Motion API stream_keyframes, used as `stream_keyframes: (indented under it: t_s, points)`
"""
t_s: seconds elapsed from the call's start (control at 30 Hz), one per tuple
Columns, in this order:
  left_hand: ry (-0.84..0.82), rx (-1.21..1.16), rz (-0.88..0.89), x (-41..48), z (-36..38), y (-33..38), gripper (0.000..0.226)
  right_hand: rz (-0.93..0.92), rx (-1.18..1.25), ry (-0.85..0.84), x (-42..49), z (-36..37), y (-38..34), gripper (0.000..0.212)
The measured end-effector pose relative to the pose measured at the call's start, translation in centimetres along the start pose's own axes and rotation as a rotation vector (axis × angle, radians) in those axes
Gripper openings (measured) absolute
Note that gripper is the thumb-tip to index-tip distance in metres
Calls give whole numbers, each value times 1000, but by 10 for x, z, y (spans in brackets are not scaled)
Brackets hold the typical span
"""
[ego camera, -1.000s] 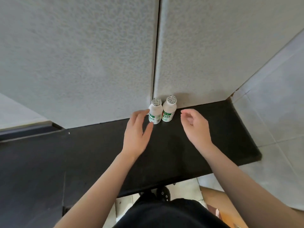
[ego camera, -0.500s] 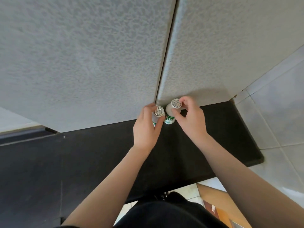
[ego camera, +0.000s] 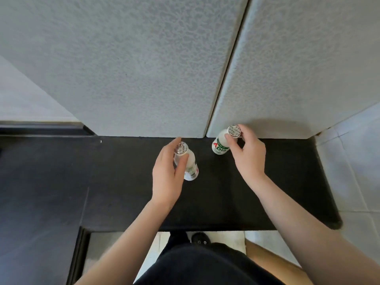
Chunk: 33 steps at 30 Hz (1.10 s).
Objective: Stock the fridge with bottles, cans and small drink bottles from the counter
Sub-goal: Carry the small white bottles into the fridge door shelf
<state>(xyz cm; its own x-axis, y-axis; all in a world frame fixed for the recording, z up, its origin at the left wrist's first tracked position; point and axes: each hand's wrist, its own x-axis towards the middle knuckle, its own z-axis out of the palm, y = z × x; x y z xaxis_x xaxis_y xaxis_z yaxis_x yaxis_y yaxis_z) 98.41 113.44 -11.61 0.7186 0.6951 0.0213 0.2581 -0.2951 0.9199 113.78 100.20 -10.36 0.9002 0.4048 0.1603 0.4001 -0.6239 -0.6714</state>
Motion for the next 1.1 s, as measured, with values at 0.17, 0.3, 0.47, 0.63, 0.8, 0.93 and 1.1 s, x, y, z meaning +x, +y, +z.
stream_keyframes:
  t_s: [0.17,0.3,0.47,0.63,0.8,0.93,1.1]
  points:
    - [162,-35,-112,-66,-33,-8,43,-44,263,-51,-44,-10,-14,47]
    - [309,-18,-201,-130,-54,-14,43,-134,357,-308,-73,-5,-32,44]
    - [588,-38,-389,-232,-58,-21,35,-306,423,-626,-116,20,-56,36]
    - [914,-45,-575,-329,-46,-22,33,-377,501,-867,-179,41,-79,21]
    - [1121,-91,-666,-400,-38,-18,31,-471,449,-1144,-243,55,-94,6]
    - [1264,-148,-692,-447,-32,-16,31,-545,399,-1307,-297,58,-108,18]
    - [1334,-213,-687,-518,-29,-15,28,-641,371,-1420,-382,46,-128,13]
